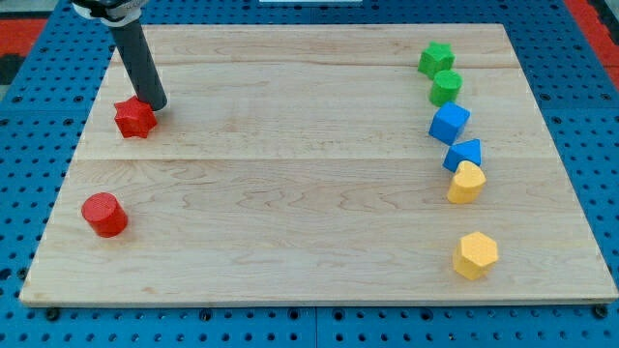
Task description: Push the red star into the red circle
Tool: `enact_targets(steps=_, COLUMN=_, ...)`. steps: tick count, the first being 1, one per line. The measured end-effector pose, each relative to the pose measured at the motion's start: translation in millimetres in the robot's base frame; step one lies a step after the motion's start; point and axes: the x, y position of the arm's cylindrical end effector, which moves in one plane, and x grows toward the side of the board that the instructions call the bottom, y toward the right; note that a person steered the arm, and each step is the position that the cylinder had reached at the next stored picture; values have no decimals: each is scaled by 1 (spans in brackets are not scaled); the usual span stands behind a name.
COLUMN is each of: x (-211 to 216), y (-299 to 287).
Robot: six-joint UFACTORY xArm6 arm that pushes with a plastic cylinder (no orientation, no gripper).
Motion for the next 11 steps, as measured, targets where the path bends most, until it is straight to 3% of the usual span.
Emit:
enact_targets(steps=1, x=0, y=-18)
enact_targets(steps=3, x=58, y=-19)
enact_targets(steps=4, x=36, y=-10)
enact_targets(steps=5, x=39, y=-46)
enact_targets(steps=7, x=119, y=-38)
enact_targets(steps=11, x=120, y=-41)
